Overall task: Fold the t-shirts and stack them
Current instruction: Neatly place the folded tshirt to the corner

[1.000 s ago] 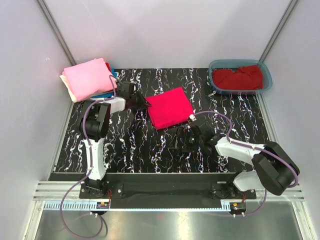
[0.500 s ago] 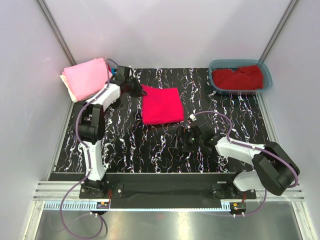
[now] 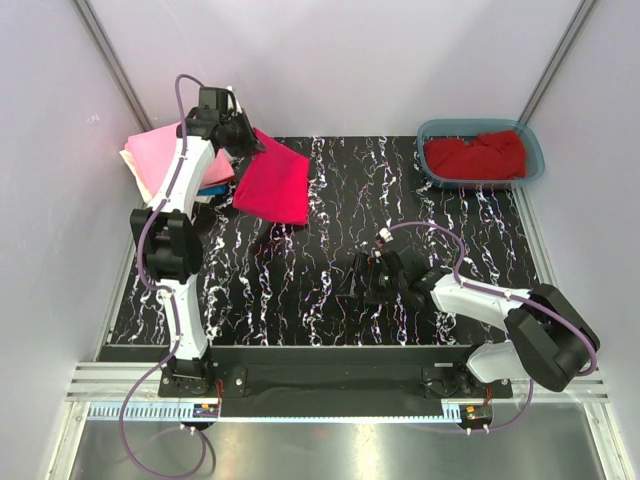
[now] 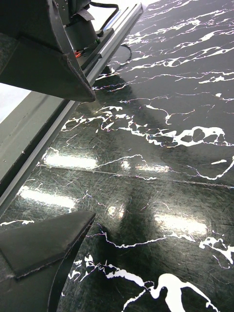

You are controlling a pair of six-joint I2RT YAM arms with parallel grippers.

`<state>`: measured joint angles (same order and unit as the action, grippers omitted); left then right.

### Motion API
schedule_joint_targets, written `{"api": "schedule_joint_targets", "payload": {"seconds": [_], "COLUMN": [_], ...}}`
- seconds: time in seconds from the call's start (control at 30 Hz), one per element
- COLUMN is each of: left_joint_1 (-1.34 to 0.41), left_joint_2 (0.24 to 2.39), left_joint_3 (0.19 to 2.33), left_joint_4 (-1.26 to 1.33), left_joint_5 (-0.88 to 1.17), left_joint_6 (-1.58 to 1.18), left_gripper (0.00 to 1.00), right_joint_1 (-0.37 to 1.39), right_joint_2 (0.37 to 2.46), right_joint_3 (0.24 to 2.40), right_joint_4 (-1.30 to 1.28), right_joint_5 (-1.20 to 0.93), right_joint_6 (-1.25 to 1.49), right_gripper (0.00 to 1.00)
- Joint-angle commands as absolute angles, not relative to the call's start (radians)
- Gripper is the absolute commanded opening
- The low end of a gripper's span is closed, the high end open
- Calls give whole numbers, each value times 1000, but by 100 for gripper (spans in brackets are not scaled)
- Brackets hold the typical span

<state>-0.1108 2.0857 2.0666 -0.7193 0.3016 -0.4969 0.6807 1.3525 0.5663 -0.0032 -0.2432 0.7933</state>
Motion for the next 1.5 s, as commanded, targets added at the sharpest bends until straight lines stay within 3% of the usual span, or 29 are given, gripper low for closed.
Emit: {"api": "schedule_joint_targets", "payload": {"seconds": [0.0, 0.8, 1.47], "left_joint_1": [-95, 116, 239], "left_joint_2": [2105, 2125, 2088], "left_joint_3": [2202, 2540, 2536], "left_joint_4": [-764, -666, -574], "left_joint_5": [293, 371, 439], "left_joint_6": [-472, -523, -604], "left_gripper": [0, 0, 0], "right_joint_1": [681, 672, 661], "right_joint_2": [1327, 1335, 1342], "right_joint_3": [569, 565, 557], "right_joint_4": [32, 48, 61], "right_joint_5": [-210, -225, -242], "right_joint_6": [788, 787, 785], "right_gripper": [100, 100, 99]}}
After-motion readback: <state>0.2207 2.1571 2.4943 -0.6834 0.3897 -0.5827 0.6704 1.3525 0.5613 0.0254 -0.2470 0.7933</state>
